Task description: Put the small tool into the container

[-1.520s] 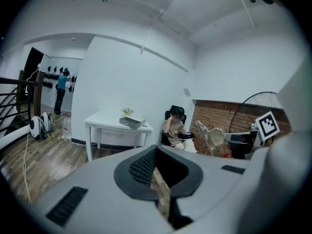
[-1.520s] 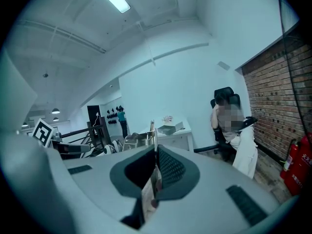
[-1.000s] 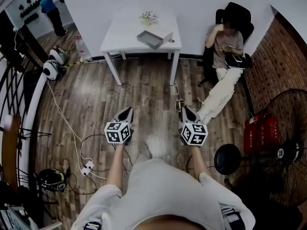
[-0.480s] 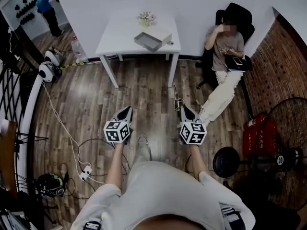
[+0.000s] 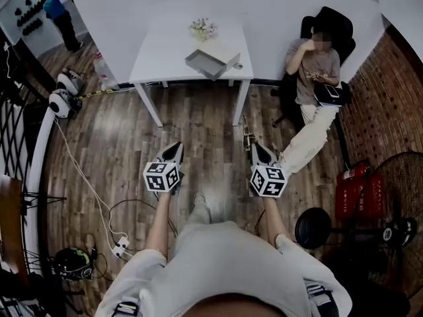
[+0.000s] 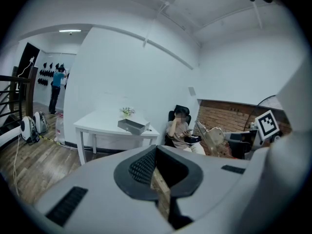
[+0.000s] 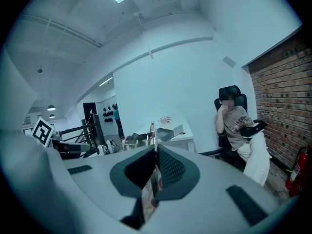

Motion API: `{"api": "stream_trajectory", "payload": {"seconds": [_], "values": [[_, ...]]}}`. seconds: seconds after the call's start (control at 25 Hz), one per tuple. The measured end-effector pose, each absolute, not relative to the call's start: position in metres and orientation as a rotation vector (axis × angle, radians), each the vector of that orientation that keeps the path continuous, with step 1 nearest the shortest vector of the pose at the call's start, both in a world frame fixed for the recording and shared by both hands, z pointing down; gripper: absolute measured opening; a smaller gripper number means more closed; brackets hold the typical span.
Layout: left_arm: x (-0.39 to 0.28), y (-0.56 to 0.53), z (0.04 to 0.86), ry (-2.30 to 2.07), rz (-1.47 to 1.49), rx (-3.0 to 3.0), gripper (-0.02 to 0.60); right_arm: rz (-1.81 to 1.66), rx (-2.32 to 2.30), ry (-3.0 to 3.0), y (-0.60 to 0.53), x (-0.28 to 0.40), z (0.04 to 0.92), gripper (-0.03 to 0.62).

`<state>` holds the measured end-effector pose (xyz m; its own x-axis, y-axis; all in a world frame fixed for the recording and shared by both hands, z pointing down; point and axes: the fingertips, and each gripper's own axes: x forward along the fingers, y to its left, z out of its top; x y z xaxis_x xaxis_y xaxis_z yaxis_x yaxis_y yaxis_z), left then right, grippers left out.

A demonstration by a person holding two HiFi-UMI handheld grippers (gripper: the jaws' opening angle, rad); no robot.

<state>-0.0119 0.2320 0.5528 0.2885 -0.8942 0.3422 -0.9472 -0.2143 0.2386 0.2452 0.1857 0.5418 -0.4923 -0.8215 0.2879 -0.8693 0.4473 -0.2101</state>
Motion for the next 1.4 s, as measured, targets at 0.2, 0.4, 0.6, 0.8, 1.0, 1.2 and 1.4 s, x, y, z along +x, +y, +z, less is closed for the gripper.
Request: {"api": "stream_trajectory", "payload": {"seconds": [0.2, 0.4, 0.6, 0.8, 1.0, 1.2, 1.4], "values": [[-0.033, 0.190, 0.548, -1.637, 0.183, 2.177, 0.009, 0.502, 1.513, -2.533, 0.148, 0.224, 0.537, 0.006], [-0.059, 0.148, 0.544, -1.628, 0.174, 2.181, 0.009, 0.498, 1.517, -2.523, 0.109, 0.198, 0.533, 0.006], [-0.082, 0.110, 0.542, -1.619, 0.165, 2.196, 0.009, 0.481, 1.532, -2.520, 0.074, 0.175, 0.529, 0.006], [-0.101, 0.081, 0.543, -1.598, 0.162, 2.214, 0.009, 0.469, 1.559, -2.511, 0.049, 0.157, 0.528, 0.006], [-0.117, 0.051, 0.543, -1.579, 0.161, 2.238, 0.009, 0.460, 1.589, -2.500, 0.025, 0.141, 0.527, 0.006], [-0.125, 0.038, 0.544, -1.558, 0.166, 2.251, 0.009, 0.461, 1.613, -2.491, 0.016, 0.134, 0.526, 0.006], [-0.123, 0.033, 0.547, -1.540, 0.168, 2.262, 0.009, 0.460, 1.620, -2.482, 0.014, 0.133, 0.529, 0.006]]}}
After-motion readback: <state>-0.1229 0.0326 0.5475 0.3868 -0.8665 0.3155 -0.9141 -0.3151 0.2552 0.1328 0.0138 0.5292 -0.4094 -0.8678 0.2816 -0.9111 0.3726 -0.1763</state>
